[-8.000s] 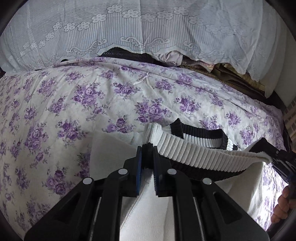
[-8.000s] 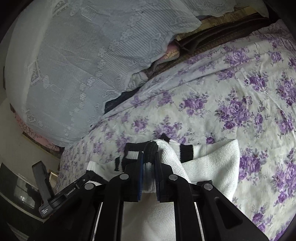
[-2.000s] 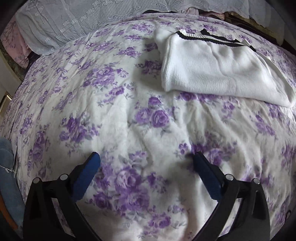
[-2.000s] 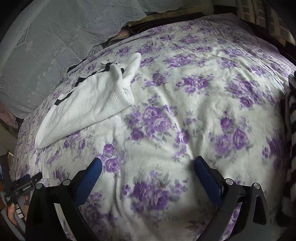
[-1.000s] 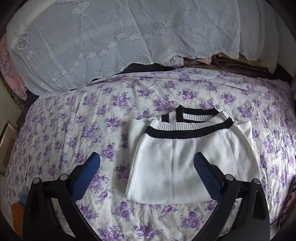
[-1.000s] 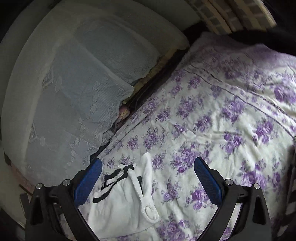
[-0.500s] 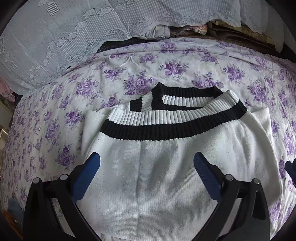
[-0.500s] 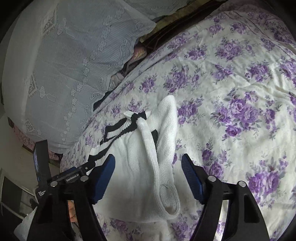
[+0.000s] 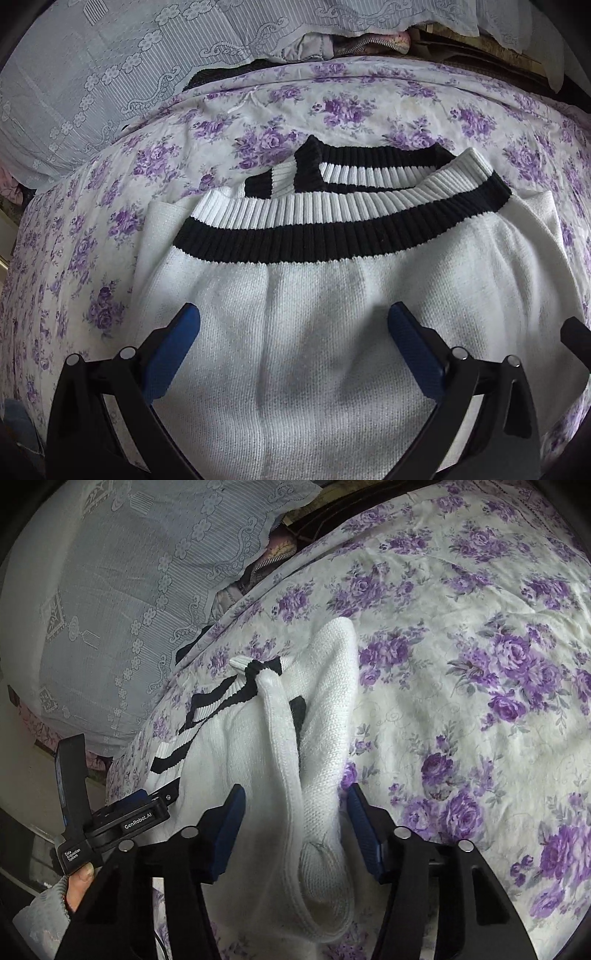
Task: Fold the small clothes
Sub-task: 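Grasp the edge of the folded sweater with the right gripper, then lift the sweater edge with the right gripper and fold it over the body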
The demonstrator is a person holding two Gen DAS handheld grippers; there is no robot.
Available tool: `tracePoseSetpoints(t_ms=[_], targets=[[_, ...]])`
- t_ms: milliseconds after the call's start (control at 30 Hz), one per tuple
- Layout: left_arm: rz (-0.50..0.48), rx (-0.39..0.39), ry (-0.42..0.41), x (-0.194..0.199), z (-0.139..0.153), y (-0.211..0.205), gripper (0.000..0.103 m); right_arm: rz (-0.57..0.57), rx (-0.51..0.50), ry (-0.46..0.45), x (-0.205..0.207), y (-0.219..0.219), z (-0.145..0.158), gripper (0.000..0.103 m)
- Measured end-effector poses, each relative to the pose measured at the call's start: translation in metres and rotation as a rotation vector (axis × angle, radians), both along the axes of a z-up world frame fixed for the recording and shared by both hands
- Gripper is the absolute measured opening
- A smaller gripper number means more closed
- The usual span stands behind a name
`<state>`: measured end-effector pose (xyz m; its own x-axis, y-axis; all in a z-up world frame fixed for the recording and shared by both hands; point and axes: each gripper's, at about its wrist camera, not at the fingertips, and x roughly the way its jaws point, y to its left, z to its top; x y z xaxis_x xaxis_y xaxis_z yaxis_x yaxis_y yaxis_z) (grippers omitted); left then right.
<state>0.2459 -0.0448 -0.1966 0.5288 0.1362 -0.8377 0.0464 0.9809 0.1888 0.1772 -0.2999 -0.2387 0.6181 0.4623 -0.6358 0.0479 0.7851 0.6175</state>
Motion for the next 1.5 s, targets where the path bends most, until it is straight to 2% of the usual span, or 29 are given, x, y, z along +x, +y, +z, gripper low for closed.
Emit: tracePoseSetpoints(t_ms=[100, 333, 567, 700, 967, 1267, 1300, 1333, 1367, 1433, 1500], targets=[[0.011, -0.010, 0.005, 0.004, 0.000, 0.002, 0.099, -0.002, 0.007, -0.001, 0.003, 0.002, -0.003, 0.046], [0.034, -0.009, 0.016, 0.014, -0.005, 0.004, 0.099, -0.003, 0.019, -0.007, 0.013, 0.004, -0.008, 0.043], [0.032, 0.023, -0.053, 0.010, -0.014, -0.001, 0.099, 0.020, 0.056, -0.022, 0.010, -0.006, -0.011, 0.039], [0.022, 0.043, -0.079, 0.010, -0.015, -0.003, 0.099, -0.032, 0.096, -0.028, 0.006, -0.014, -0.012, 0.038], [0.029, 0.031, -0.101, 0.008, -0.017, -0.002, 0.099, -0.047, 0.024, -0.065, 0.004, -0.008, -0.009, 0.039], [0.020, 0.011, -0.092, 0.008, -0.016, 0.000, 0.099, -0.012, -0.024, 0.003, 0.012, 0.001, -0.001, 0.038], [-0.001, 0.005, -0.088, 0.008, -0.014, -0.002, 0.091, -0.014, -0.024, 0.013, 0.013, 0.002, 0.001, 0.032], [-0.037, 0.001, -0.085, 0.007, -0.012, -0.006, 0.077, -0.016, -0.022, 0.016, 0.013, 0.003, 0.004, 0.029], [-0.074, 0.014, -0.085, 0.004, -0.009, -0.012, 0.070, -0.024, -0.026, 0.012, 0.013, 0.005, 0.008, 0.028], [-0.134, 0.044, -0.086, 0.000, -0.006, -0.024, 0.047, -0.036, -0.037, 0.004, 0.012, 0.008, 0.017, 0.026], [-0.126, 0.042, -0.079, 0.001, -0.005, -0.025, 0.047, -0.041, -0.046, -0.005, 0.012, 0.012, 0.025, 0.025]])
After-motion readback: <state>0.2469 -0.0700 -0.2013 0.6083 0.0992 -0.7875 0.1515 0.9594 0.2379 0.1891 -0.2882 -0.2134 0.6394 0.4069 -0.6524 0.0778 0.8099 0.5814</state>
